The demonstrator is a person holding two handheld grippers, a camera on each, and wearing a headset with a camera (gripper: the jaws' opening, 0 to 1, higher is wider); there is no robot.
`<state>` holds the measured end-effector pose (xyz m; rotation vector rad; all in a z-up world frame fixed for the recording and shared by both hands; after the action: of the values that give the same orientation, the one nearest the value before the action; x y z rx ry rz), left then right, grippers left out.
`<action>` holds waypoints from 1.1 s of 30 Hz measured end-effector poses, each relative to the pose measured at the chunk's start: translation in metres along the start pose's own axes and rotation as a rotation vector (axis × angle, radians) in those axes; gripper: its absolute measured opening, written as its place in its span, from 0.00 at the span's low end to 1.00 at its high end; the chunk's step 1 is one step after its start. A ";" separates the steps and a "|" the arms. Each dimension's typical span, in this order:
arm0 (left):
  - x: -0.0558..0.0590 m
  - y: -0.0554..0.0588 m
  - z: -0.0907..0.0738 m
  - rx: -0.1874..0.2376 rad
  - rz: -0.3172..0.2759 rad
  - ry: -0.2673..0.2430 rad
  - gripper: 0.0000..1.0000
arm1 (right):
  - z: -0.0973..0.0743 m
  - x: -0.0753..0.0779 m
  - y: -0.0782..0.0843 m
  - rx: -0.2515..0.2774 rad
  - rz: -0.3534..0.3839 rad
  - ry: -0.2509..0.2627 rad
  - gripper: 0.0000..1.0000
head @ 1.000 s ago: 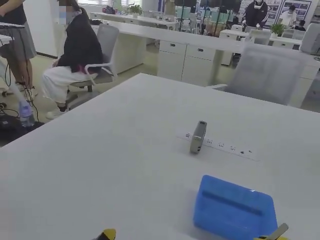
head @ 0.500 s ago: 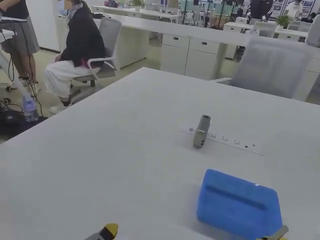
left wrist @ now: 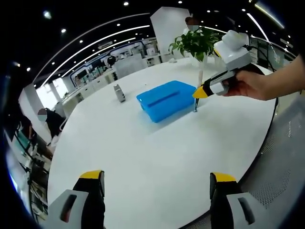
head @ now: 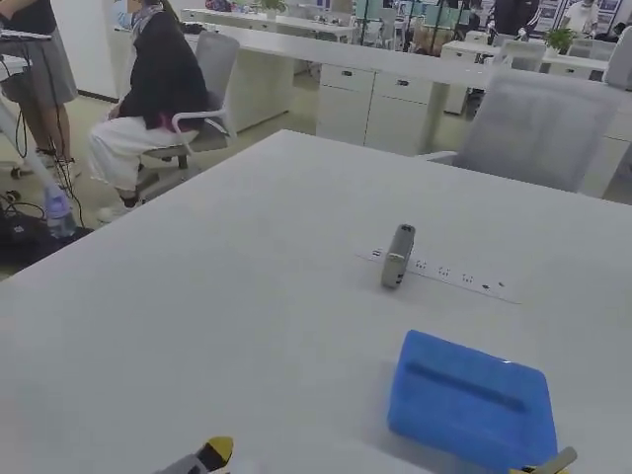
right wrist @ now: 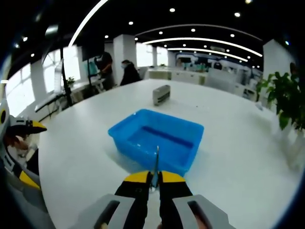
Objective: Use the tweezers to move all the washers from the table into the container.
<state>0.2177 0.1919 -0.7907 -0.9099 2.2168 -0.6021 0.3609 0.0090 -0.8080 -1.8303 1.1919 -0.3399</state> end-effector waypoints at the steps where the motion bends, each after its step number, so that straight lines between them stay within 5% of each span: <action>1: 0.000 0.000 0.000 0.000 0.000 0.000 0.93 | 0.000 0.000 0.000 0.001 0.002 0.002 0.04; 17: 0.000 0.000 0.001 -0.003 0.003 0.003 0.93 | -0.001 0.000 0.006 0.021 0.036 0.018 0.03; 29: -0.001 -0.001 0.000 0.008 0.001 -0.001 0.93 | 0.001 0.003 0.004 -0.069 0.079 0.008 0.02; 33: -0.002 -0.002 0.000 0.011 -0.004 -0.006 0.93 | -0.003 -0.001 -0.002 -0.062 0.111 -0.010 0.02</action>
<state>0.2191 0.1921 -0.7888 -0.9097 2.2052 -0.6121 0.3600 0.0081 -0.8042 -1.8077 1.3042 -0.2324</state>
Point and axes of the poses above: the centre of the closed fingertips' face, and the gripper's own axes: z roughly forward along the fingers, x roughly to its right, y roughly out of its underside, the point moved 2 cm from there along -z, roughly backward along the fingers, and after that the axes turned 14 degrees about z, right-handed, at the moved point
